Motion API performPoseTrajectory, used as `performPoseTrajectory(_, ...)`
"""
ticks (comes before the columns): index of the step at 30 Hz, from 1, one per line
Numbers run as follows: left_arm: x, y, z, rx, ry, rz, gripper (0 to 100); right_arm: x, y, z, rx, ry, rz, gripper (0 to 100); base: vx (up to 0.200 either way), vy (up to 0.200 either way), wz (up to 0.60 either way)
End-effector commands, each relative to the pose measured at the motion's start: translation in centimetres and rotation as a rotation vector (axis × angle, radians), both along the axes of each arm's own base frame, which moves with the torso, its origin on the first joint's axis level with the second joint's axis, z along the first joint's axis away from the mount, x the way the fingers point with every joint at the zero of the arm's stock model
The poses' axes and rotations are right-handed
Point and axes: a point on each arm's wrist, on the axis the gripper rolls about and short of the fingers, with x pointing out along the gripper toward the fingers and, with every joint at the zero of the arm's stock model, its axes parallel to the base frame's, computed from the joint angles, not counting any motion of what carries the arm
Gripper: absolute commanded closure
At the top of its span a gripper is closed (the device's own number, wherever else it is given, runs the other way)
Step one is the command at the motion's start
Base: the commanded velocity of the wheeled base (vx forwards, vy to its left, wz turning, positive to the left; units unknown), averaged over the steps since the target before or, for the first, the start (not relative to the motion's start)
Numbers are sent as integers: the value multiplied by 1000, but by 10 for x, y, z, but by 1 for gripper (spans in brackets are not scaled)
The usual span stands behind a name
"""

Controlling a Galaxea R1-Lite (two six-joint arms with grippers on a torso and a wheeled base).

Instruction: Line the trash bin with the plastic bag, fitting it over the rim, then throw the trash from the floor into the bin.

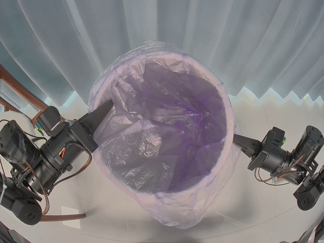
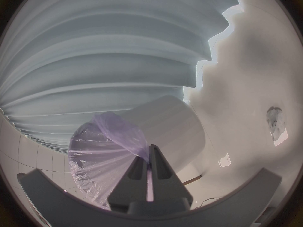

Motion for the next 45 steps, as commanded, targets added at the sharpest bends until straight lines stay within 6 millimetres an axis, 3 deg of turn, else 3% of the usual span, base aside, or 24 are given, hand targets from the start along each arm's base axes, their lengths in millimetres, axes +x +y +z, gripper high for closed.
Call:
performPoseTrajectory(1,-2,0,-1,2,5,-5,100,6,-1,-6,-3,11,-12,100,0,0,0)
performPoseTrajectory(9,-1,-1,-2,6,10,-8,100,6,0,-7,-1,3,-10,100,0,0,0)
performPoseTrajectory(10,-1,-1,-2,5,9,-8,100,5,0,-7,0,0,-9,0,0,0,0)
performPoseTrajectory(15,1,0,-3,6,12,3,100,5,-3,-2,9,-15,-19,0,0,0,0)
performPoseTrajectory(23,9,-1,-10,39,25,33,100,14,-24,9,-37,-100,-120,0,0,0,0)
performPoseTrajectory(28,17,1,-19,109,19,80,100,12,-36,37,-37,-118,-167,0,0,0,0)
performPoseTrajectory(30,20,1,-22,136,15,104,100,1,-38,53,-48,-94,-162,0,0,0,0)
performPoseTrajectory(36,14,-7,-20,147,-6,114,100,-25,-33,81,-145,-86,-128,0,0,0,0)
performPoseTrajectory(40,17,-9,-23,216,-35,176,100,-30,-22,86,-232,-65,-186,0,0,0,0)
performPoseTrajectory(45,50,-27,-21,275,-105,255,100,-42,3,79,-404,-103,-243,0,0,0,0)
